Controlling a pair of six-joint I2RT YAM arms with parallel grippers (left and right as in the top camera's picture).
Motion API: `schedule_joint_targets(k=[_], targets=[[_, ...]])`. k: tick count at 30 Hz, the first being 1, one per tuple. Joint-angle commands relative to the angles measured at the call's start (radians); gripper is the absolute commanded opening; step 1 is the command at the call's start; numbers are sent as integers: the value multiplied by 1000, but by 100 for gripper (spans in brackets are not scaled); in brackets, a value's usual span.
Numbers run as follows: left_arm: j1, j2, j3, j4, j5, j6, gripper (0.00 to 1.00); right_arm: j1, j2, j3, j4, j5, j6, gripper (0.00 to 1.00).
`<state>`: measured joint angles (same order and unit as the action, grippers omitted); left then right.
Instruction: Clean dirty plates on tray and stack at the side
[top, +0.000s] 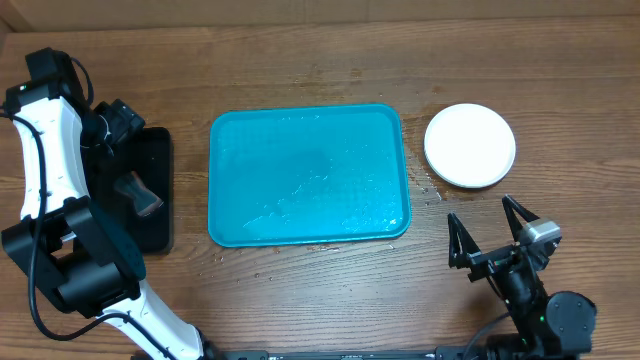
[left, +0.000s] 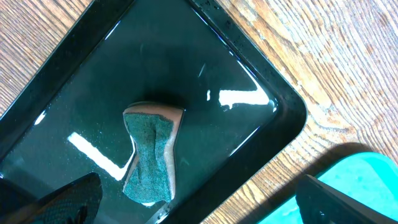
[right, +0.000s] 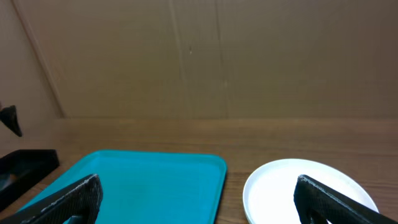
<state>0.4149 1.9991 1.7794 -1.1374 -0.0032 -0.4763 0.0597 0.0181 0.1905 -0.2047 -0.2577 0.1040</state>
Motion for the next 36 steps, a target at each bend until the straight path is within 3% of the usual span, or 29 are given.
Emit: schedule_joint_targets(k=[1,9,17,36], targets=[[3,-25,19,-3,4,-3,100,5,-15,-63,84,45,-6,100],[3,-25,19,-3,4,-3,100,5,-15,-184,230,113,-6,100],[3,-25,19,-3,4,-3,100,5,-15,-183,129,145,2,100],[3,-25,19,-3,4,-3,99,5,-13,-183,132,145,2,100]])
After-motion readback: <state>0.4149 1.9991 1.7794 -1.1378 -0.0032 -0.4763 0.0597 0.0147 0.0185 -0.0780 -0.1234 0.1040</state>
